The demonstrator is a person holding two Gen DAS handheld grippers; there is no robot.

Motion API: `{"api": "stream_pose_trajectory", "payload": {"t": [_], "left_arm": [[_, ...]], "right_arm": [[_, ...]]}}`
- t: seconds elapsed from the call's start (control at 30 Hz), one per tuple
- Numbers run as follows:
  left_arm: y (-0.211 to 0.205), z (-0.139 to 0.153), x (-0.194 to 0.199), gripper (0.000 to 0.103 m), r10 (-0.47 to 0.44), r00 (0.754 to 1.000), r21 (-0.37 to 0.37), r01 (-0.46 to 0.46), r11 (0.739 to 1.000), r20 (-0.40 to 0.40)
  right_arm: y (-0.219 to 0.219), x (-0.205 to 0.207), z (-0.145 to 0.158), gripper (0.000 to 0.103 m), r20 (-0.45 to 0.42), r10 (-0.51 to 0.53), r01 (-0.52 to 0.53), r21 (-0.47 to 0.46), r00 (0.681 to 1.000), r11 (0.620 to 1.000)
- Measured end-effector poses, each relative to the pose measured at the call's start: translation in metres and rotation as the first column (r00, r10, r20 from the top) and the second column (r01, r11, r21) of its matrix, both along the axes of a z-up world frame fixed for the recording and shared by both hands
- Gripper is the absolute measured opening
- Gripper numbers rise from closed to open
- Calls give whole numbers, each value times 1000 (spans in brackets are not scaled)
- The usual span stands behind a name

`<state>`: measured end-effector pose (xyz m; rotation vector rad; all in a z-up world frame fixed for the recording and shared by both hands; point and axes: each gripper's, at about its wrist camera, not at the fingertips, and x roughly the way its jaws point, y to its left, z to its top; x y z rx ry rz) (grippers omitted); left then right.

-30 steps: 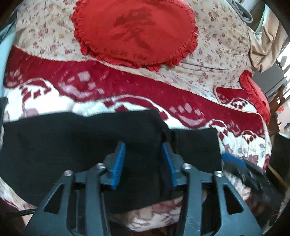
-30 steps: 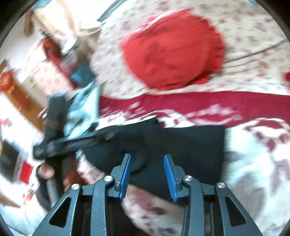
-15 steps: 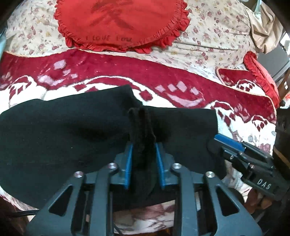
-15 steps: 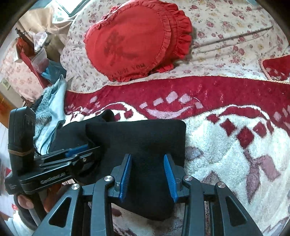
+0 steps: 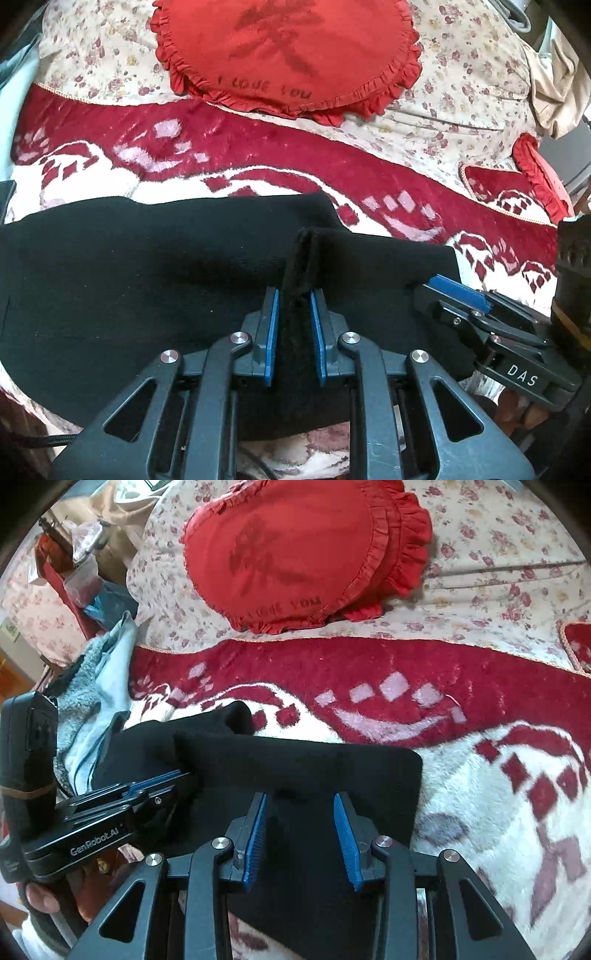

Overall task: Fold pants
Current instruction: 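Lift the leg end with the left gripper and fold it onto the waistband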

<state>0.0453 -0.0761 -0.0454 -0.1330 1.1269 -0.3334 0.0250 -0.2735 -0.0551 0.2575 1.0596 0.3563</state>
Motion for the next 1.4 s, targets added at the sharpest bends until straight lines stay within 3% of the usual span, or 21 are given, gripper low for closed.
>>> {"api": "stream_pose_trajectory", "payload": {"t": [0.3,0.43,0.57,1.0,1.4], "left_arm": [[3,16,-19,16,-3,1000,31,2,1000,30],[4,22,-29,25,3,999,37,-5,999,43],[3,23,-37,26,12,999,18,-12,1000,35],[-8,-4,-47,28,7,1000,56,-8,998,15],[-4,-6,-47,29,7,1000,39,-8,999,18]], "right_arm": [[-8,-24,20,35,6,-7,7,-20,1000,1000],[-6,-41,28,35,20,10,-9,-65,1000,998],[-2,-50,25,35,9,19,-18,-67,1000,998],[1,-52,-2,37,-24,13,-14,-16,1000,1000],[-3,-55,15,38,-5,4,-4,-32,1000,999]]}}
